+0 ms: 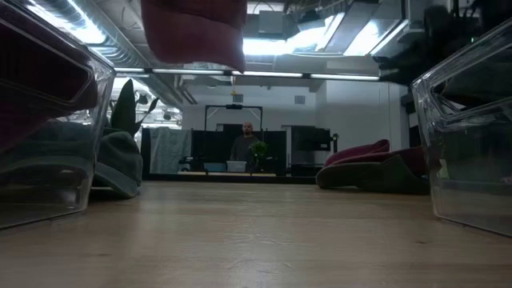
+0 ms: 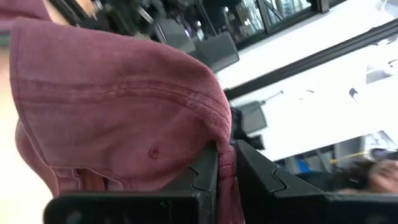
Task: Pick & Place hat
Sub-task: Put the left red cap into the left transparent bin
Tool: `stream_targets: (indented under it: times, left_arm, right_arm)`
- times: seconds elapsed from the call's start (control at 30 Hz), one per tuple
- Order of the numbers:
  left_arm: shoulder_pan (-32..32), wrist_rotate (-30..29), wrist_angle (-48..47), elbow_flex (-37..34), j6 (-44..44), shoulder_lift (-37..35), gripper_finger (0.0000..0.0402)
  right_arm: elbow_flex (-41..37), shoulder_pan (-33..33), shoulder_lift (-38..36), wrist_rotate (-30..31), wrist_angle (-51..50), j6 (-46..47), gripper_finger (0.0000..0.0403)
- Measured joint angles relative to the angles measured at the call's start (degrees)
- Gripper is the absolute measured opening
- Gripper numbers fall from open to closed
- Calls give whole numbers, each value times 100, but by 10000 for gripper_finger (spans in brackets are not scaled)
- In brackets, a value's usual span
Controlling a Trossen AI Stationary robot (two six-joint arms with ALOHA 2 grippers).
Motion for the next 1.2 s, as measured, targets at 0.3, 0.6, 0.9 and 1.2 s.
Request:
stream_targets:
  times: [0.3,0.6,0.9,1.2]
  left_arm:
    - [-409,-140,387,0,-1120,2,33]
    - [-672,-724,387,0,-1638,2,33]
    - [-696,-933,385,0,-1890,4,33]
    - [-693,-919,385,0,-1846,4,33]
  right_arm:
    - [-777,0,-167,98,351,-140,147]
    - [-1187,0,-169,263,460,-392,147]
    - [-1182,-2,-215,352,239,-1058,147]
    - [-1180,-2,-213,-764,72,-778,147]
